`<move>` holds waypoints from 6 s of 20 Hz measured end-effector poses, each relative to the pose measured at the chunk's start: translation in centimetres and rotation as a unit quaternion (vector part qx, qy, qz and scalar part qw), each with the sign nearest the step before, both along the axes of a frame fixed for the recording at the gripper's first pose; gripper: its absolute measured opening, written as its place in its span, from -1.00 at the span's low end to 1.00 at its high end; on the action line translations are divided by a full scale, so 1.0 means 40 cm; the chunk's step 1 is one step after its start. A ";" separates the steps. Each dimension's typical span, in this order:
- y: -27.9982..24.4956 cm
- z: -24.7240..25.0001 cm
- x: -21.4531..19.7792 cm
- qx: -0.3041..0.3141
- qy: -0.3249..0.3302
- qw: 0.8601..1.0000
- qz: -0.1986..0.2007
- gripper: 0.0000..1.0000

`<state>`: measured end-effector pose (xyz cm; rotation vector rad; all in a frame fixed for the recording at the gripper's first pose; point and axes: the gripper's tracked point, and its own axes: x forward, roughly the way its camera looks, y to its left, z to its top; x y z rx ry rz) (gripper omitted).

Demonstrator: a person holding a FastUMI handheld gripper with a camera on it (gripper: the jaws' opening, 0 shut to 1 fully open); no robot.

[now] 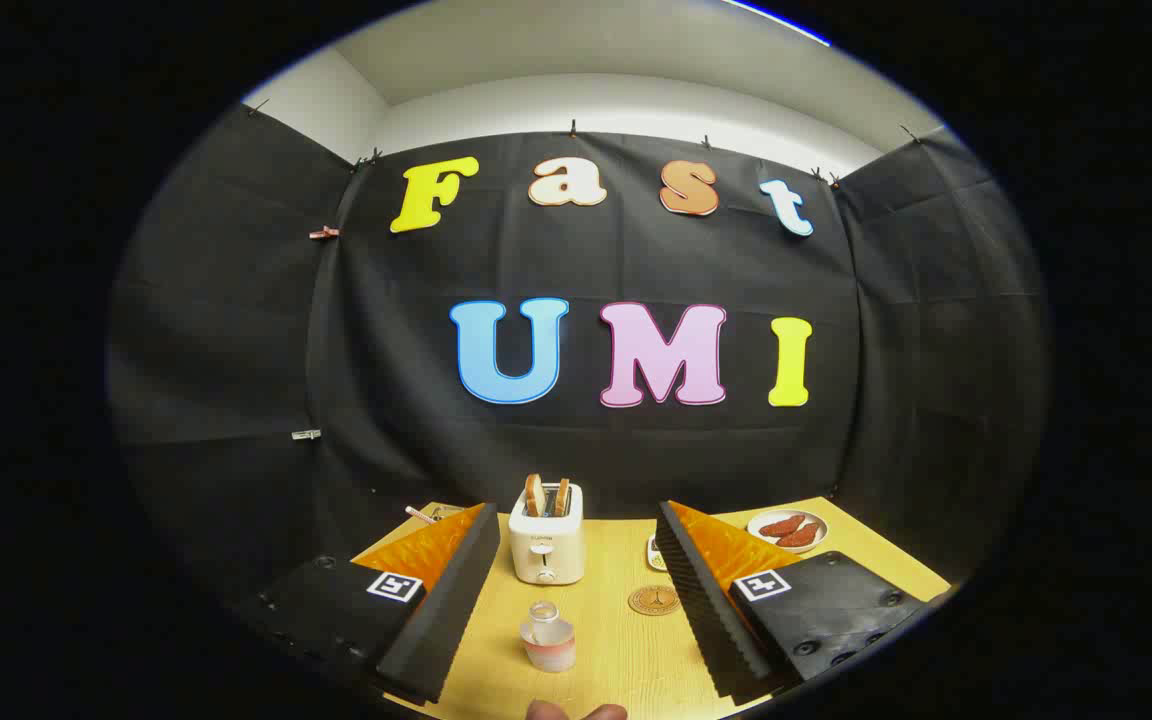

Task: Take the bottle from table, then pour the juice into the cup, finally place the bottle on the coaster

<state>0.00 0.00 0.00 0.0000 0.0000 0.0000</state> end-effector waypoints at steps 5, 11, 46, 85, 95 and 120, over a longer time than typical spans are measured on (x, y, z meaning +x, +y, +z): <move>0.028 0.003 -0.014 0.006 -0.003 1.000 0.008 0.94; 0.065 -0.021 -0.015 0.000 0.004 1.000 0.028 0.94; 0.116 -0.641 0.143 0.016 0.046 0.999 0.000 0.93; -0.252 -0.541 0.097 0.435 0.092 0.891 -0.092 0.53; -0.286 -0.574 0.107 0.558 0.096 0.818 -0.099 0.53; -0.285 -0.619 0.115 0.715 0.110 0.681 -0.117 0.53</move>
